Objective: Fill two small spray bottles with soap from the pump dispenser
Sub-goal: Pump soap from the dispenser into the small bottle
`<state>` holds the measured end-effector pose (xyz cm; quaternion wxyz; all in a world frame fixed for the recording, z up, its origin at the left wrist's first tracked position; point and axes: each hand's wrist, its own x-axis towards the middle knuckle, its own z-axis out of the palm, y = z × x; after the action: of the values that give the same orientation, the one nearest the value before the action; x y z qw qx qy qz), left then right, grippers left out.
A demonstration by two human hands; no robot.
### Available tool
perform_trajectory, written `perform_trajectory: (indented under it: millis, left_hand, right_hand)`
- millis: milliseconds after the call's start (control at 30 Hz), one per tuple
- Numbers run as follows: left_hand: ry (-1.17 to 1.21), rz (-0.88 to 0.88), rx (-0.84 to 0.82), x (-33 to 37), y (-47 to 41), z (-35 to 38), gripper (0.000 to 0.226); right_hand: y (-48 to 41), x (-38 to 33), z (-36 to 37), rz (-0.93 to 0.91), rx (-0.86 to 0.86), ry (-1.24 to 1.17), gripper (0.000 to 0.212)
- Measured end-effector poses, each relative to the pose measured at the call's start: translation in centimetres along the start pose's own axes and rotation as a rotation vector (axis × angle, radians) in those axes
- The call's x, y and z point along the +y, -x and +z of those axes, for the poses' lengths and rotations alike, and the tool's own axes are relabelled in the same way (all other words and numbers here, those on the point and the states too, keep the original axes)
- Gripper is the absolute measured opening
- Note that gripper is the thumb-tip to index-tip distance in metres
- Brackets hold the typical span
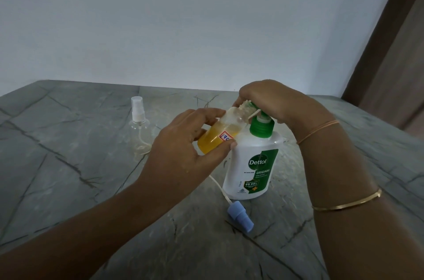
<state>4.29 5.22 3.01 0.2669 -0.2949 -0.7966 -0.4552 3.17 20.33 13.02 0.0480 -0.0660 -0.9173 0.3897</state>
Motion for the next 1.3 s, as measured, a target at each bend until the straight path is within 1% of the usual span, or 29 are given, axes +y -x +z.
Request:
perform_trajectory:
  millis: [100,200,300,433,600,700,800,933,1067,1133,1200,1300]
  left_hand:
    - [-0.017,0.012,-0.004,-0.1,0.1,0.0,0.040]
    - [-0.025,0.016,-0.005,-0.1,0.1,-0.1,0.042]
    - [-0.017,0.013,-0.005,0.0,0.0,-0.2,0.043]
    - [-0.015,-0.006,0.000,0.1,-0.1,-0.4,0.046]
    - [-0.014,0.002,0.005,0.0,-0.2,-0.6,0.045]
    - [-0.004,0.008,0.004,-0.1,-0.2,-0.6,0.046]
    - [-0.007,0.029,0.001,-0.2,-0.1,-0.6,0.042]
    - [-0.013,0.048,-0.001,-0.4,0.0,-0.5,0.039]
    - [-0.013,0.043,-0.004,-0.5,-0.1,-0.5,0.039]
    - [-0.008,0.029,-0.006,-0.4,-0.1,-0.5,0.040]
    - [-0.007,0.017,-0.007,-0.3,-0.2,-0.6,0.040]
    - [0.000,0.002,-0.004,-0.1,-0.2,-0.5,0.039]
  right_hand:
    - [0.2,0.0,0.2,-0.037,-0.077,0.137,0.040]
    - [-0.3,0.2,0.3,-0.059,-0.087,0.171,0.039]
    - [-0.6,0.2,0.1,-0.109,-0.040,0.193,0.037]
    - [-0.9,0.1,0.0,-0.193,0.064,0.141,0.033]
    - [-1.3,0.1,0.2,-0.203,0.094,0.113,0.034]
    - [-1.3,0.1,0.2,-0.187,0.034,0.147,0.031]
    - [-1.3,0.1,0.4,-0.105,-0.082,0.141,0.033]
    - [-0.9,0.3,0.7,-0.133,-0.142,0.215,0.033]
    - [-0.8,0.3,0.5,-0.208,-0.105,0.202,0.031]
    - [-0.8,0.2,0.3,-0.245,-0.006,0.096,0.028]
    - [-0.8,0.1,0.2,-0.244,0.087,0.015,0.026]
    - [-0.6,0.0,0.2,-0.228,0.087,-0.005,0.026]
